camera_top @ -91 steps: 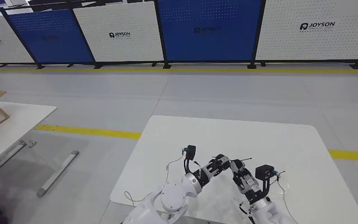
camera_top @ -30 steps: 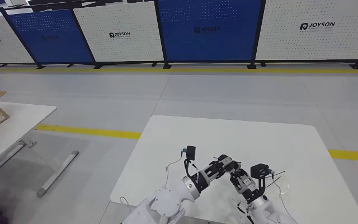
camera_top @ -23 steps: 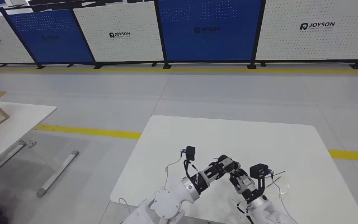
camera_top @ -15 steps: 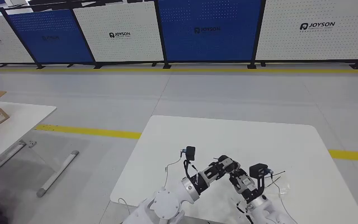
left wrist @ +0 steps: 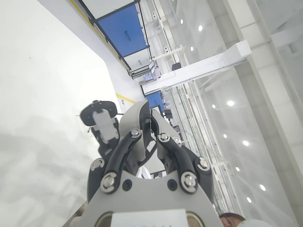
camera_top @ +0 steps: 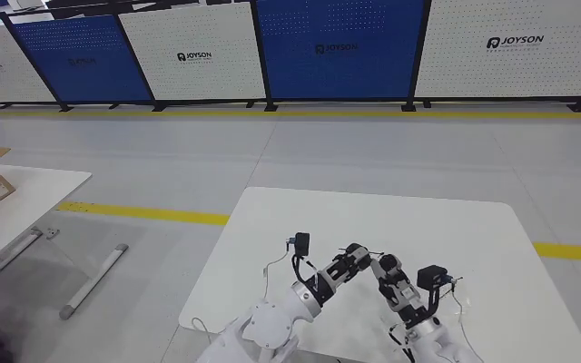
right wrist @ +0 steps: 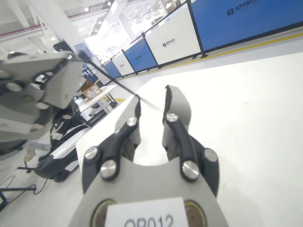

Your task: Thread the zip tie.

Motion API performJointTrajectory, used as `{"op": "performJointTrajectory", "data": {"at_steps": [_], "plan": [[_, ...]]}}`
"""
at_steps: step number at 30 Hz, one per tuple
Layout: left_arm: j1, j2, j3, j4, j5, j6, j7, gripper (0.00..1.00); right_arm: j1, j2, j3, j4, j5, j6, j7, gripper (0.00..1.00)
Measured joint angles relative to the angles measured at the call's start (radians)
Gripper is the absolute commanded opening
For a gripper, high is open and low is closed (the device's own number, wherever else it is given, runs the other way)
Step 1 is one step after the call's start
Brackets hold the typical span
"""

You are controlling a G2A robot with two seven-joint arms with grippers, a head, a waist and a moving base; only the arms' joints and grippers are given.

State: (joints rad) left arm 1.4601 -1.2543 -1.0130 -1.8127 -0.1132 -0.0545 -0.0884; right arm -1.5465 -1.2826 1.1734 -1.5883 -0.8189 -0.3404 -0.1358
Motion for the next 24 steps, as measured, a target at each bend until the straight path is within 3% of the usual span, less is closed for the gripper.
{"op": "performJointTrajectory", "data": {"at_steps": [6,12,15,24], "plan": [[0.004,0.002,-0.039,0.029,-0.004,0.009,0.041,0.00,-0.059,0.018,0.070,-0.058,0.060,0.000,-0.070,1.00],[0.005,0.006,-0.052,0.071,0.025,0.044,0.022,0.00,-0.124,0.041,0.139,-0.115,0.198,0.000,-0.142,1.00],[0.000,0.007,-0.047,0.080,0.045,0.063,0.005,0.00,-0.129,0.042,0.142,-0.118,0.225,0.000,-0.146,1.00],[0.000,0.007,-0.047,0.080,0.045,0.062,0.005,0.00,-0.128,0.042,0.141,-0.118,0.215,0.000,-0.146,1.00]]}}
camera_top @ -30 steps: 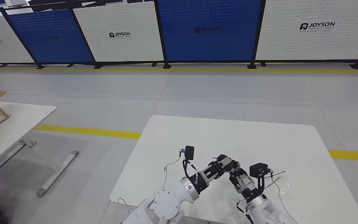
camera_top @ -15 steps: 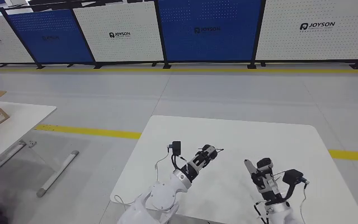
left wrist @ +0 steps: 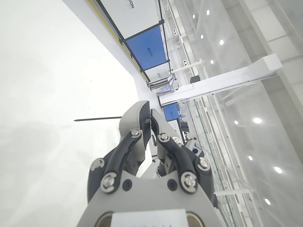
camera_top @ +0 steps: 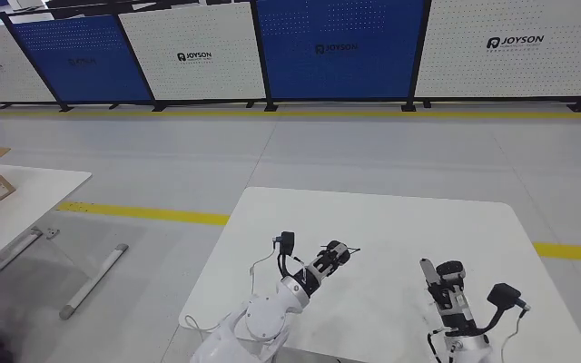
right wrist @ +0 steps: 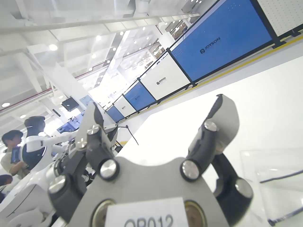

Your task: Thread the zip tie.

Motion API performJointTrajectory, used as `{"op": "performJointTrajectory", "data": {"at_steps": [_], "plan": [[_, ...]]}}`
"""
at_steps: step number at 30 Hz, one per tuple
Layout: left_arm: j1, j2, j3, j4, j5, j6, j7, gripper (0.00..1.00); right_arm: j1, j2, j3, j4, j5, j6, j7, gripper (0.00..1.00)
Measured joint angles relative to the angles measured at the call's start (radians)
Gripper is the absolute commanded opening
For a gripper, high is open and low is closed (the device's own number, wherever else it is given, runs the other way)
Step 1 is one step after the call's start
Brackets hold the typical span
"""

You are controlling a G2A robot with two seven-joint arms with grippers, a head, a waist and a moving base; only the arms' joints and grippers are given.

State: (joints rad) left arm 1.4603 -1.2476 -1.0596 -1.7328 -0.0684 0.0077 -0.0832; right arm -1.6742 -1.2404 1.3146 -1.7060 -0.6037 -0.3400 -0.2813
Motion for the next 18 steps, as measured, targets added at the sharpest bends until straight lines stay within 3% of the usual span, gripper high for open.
{"op": "performJointTrajectory", "data": {"at_steps": [5,12,15,18], "plan": [[0.002,-0.002,-0.006,0.002,-0.044,-0.001,-0.008,0.00,0.003,0.000,0.007,-0.010,0.067,0.000,0.047,1.00],[0.017,0.002,-0.076,0.011,-0.175,0.012,-0.018,0.00,-0.028,0.023,0.152,-0.071,0.407,0.000,0.229,1.00],[0.018,0.005,-0.093,0.021,-0.141,0.028,0.012,0.00,-0.047,0.031,0.212,-0.076,0.530,0.000,0.309,1.00],[0.015,0.003,-0.073,0.026,-0.044,0.049,0.069,0.00,-0.048,0.032,0.219,-0.074,0.549,0.000,0.326,1.00]]}}
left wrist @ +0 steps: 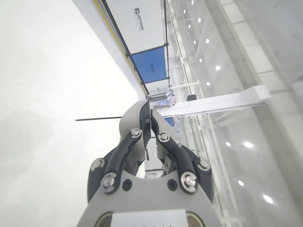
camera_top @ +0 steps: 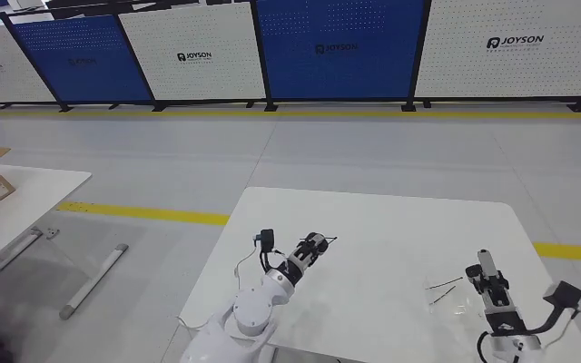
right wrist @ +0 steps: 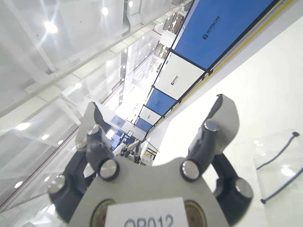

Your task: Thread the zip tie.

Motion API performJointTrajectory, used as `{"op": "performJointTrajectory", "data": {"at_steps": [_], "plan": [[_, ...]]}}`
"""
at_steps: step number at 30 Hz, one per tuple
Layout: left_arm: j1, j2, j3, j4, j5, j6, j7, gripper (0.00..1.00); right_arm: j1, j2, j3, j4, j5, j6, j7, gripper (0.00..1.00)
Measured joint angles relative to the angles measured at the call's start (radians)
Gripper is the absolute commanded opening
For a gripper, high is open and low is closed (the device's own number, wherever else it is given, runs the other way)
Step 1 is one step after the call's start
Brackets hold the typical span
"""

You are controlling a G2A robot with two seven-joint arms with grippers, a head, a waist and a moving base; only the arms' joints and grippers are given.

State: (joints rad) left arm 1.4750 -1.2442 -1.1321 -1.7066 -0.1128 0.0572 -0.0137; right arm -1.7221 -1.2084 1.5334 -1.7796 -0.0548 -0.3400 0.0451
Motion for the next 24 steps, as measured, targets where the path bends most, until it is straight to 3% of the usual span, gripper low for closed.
{"op": "performJointTrajectory", "data": {"at_steps": [18,21,24], "plan": [[0.000,-0.001,0.002,-0.001,-0.010,-0.002,-0.002,0.00,0.000,0.000,-0.001,0.000,-0.003,0.000,-0.003,1.00],[0.000,-0.004,0.001,0.001,-0.082,0.002,-0.033,0.00,0.000,0.000,-0.001,0.000,-0.003,0.000,-0.003,1.00],[-0.006,-0.005,-0.008,0.003,-0.176,0.039,-0.092,0.00,0.000,0.000,-0.001,0.000,-0.003,0.000,-0.003,1.00]]}}
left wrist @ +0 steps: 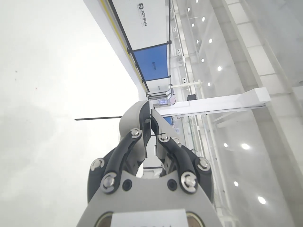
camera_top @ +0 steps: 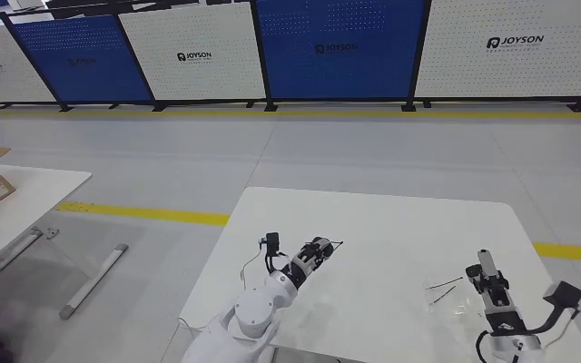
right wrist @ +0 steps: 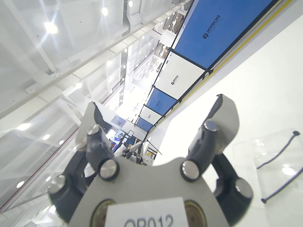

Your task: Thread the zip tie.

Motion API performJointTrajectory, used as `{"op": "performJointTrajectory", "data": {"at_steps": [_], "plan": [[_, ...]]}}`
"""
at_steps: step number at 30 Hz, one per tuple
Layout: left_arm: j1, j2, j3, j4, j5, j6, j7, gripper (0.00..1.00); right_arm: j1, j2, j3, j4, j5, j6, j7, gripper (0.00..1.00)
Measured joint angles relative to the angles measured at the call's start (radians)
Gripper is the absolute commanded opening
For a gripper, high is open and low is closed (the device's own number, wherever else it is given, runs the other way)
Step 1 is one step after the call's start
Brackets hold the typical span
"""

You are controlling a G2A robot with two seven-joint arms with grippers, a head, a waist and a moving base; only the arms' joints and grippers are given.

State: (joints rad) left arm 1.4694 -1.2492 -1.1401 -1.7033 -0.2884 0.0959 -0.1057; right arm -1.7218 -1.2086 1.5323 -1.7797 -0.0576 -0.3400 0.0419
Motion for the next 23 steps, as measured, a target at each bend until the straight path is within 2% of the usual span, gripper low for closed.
{"op": "performJointTrajectory", "data": {"at_steps": [2,23], "plan": [[0.000,0.000,-0.001,0.000,-0.022,0.006,-0.014,0.00,0.000,0.000,0.000,0.000,0.000,0.000,0.000,1.00],[0.000,0.000,-0.001,0.000,-0.010,0.005,-0.008,0.00,0.000,0.000,0.000,0.000,0.000,0.000,0.000,1.00]]}}
